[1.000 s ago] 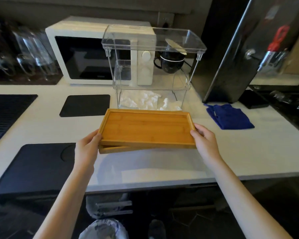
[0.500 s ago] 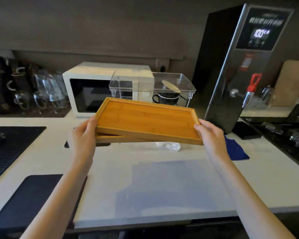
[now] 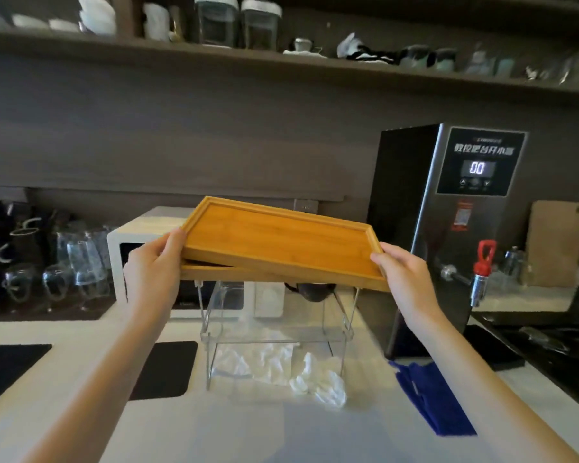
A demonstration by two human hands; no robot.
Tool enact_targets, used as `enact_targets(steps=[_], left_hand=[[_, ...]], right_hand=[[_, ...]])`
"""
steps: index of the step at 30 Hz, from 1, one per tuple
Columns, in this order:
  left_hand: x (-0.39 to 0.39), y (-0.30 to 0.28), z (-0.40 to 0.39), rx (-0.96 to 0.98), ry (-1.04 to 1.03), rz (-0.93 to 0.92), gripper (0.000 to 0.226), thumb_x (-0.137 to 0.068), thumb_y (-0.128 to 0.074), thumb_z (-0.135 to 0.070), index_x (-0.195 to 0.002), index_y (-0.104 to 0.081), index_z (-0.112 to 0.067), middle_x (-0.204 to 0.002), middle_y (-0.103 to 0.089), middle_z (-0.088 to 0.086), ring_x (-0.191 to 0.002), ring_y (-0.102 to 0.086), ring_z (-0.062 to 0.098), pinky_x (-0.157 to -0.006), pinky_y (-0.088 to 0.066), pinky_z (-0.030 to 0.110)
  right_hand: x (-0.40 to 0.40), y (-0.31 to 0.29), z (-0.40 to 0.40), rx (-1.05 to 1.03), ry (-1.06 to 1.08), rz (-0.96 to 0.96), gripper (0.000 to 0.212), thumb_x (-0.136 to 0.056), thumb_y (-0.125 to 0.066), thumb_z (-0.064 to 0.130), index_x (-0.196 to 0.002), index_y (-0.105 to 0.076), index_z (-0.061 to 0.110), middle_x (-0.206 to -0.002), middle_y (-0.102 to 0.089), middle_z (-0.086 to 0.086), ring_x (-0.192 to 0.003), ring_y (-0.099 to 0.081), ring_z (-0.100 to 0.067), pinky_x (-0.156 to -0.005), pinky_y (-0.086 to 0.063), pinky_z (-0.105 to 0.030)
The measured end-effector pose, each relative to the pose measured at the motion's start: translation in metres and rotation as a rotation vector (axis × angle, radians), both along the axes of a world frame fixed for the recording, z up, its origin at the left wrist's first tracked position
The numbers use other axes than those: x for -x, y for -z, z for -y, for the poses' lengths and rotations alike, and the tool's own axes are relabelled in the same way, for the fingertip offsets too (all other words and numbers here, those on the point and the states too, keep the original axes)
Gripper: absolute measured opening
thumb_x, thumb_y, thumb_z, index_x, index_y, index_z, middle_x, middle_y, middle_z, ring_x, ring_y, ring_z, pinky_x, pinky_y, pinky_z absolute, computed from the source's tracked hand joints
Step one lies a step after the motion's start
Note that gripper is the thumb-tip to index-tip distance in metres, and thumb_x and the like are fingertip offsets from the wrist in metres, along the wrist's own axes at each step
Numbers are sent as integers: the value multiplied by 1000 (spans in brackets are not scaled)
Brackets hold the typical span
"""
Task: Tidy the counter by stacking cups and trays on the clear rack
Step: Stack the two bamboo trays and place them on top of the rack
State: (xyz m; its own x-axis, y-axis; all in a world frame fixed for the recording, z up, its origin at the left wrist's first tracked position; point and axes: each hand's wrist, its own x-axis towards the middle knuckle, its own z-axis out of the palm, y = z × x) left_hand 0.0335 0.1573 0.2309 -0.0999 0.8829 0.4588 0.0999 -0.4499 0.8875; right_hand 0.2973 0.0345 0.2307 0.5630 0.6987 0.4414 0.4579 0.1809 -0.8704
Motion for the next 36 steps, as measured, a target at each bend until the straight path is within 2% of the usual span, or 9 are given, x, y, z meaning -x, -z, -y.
enact_targets(steps=[4,8,11,16,21,24,26,30,36], left_hand=[[-22,-8,-24,-42,1,-22,35,-91,-41,-40,-60,-54,-29,-67,-51,7,-68,-46,21,-65,-36,34],[-44,-11,-51,-35,-4,-87,35,-93,-39,-36,-68,-58,-21,-64,-51,3,-62,-44,15,-57,-33,28],[-57,-7,-69,-29,-22,-155,38,-93,-37,-37,-75,-61,-12,-63,-52,5,-60,-44,17,-56,-33,29],[-66,7,-95,12,-38,-240,36,-95,-32,-36,-88,-59,-13,-68,-54,3,-67,-49,19,-63,-36,35],[-71,11,-109,37,-35,-323,41,-95,-30,-36,-83,-57,-7,-68,-51,8,-63,-47,19,-58,-36,32],[-70,12,-109,70,-41,-392,47,-95,-28,-39,-78,-56,-5,-68,-51,8,-63,-46,18,-56,-34,28],[-70,10,-108,98,-42,-435,50,-94,-26,-41,-76,-56,-5,-67,-50,8,-63,-45,17,-58,-33,32],[-75,5,-107,141,-57,-509,53,-94,-23,-43,-85,-56,-3,-72,-49,7,-65,-43,14,-75,-32,33],[-76,0,-107,169,-16,-638,58,-94,-16,-45,-89,-54,-1,-84,-52,16,-68,-45,17,-76,-31,34]], right_hand=[[-23,-8,-32,9,5,28,32,-93,-45,24,-120,-55,11,-89,-52,13,-82,-47,-2,-67,-36,-18],[-46,-5,-63,53,39,26,33,-93,-45,26,-120,-54,10,-104,-53,0,-96,-47,-14,-81,-34,-30],[-60,3,-83,97,44,38,32,-93,-46,25,-118,-55,9,-101,-53,-1,-95,-48,-16,-81,-35,-31],[-70,14,-107,155,52,54,35,-91,-49,28,-122,-53,11,-104,-52,0,-95,-48,-15,-82,-37,-30],[-76,19,-121,179,60,123,35,-91,-48,30,-121,-53,13,-102,-53,1,-94,-48,-15,-79,-36,-28],[-81,22,-128,209,82,164,33,-91,-47,34,-115,-56,14,-108,-57,-5,-102,-50,-21,-79,-37,-30],[-83,24,-131,233,94,179,32,-90,-47,36,-113,-57,15,-110,-58,-7,-108,-49,-25,-83,-40,-33],[-84,26,-133,278,96,243,32,-90,-46,40,-107,-58,16,-106,-58,-7,-105,-50,-25,-83,-42,-35],[-83,32,-136,323,108,322,36,-90,-44,43,-108,-58,15,-105,-59,-7,-106,-50,-25,-87,-46,-39]])
